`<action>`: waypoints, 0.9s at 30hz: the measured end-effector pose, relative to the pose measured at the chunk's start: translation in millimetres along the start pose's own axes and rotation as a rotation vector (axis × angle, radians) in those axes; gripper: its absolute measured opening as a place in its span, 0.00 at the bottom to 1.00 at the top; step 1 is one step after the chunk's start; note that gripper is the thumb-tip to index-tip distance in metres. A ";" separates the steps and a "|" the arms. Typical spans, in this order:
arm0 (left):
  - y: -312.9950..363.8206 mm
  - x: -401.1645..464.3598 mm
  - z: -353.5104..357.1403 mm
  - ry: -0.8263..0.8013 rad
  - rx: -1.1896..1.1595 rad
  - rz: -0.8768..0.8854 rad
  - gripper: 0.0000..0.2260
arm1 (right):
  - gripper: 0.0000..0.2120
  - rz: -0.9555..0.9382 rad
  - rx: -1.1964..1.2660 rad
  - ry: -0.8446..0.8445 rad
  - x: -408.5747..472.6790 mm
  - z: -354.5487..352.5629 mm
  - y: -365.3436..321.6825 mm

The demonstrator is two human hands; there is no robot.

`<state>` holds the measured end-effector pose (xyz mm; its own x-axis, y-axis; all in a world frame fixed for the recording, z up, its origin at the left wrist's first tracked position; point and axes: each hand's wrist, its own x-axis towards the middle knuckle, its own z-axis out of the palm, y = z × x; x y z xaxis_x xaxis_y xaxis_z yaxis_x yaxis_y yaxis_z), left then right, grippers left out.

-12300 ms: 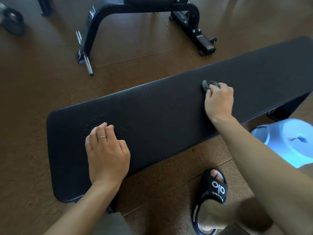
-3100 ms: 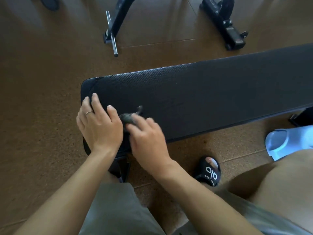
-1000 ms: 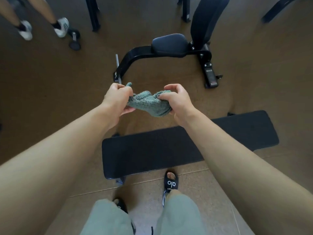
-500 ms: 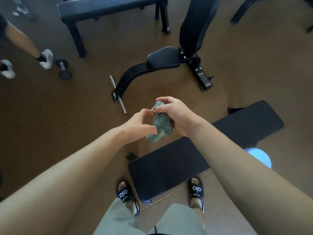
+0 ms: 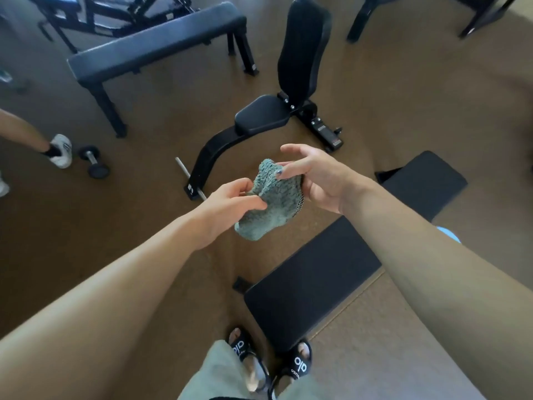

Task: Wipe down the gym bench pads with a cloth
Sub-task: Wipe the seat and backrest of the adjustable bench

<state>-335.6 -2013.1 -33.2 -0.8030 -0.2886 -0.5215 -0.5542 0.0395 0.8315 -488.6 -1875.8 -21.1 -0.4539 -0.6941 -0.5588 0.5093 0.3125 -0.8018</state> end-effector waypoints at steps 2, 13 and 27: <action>-2.4 4.0 -7.0 0.008 -0.053 -0.019 0.02 | 0.29 -0.012 -0.001 0.054 6.4 1.1 4.8; -13.7 94.7 -118.4 -0.100 -0.268 -0.062 0.07 | 0.13 0.133 0.288 0.089 85.7 85.9 42.0; 1.9 170.4 -279.7 -0.344 0.004 -0.300 0.09 | 0.14 -0.068 0.366 0.515 203.2 170.7 -30.3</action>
<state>-412.2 -2329.8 -66.9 -0.6323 0.0471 -0.7733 -0.7739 0.0062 0.6332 -471.4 -2137.0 -74.2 -0.7411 -0.2747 -0.6126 0.6427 -0.0263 -0.7657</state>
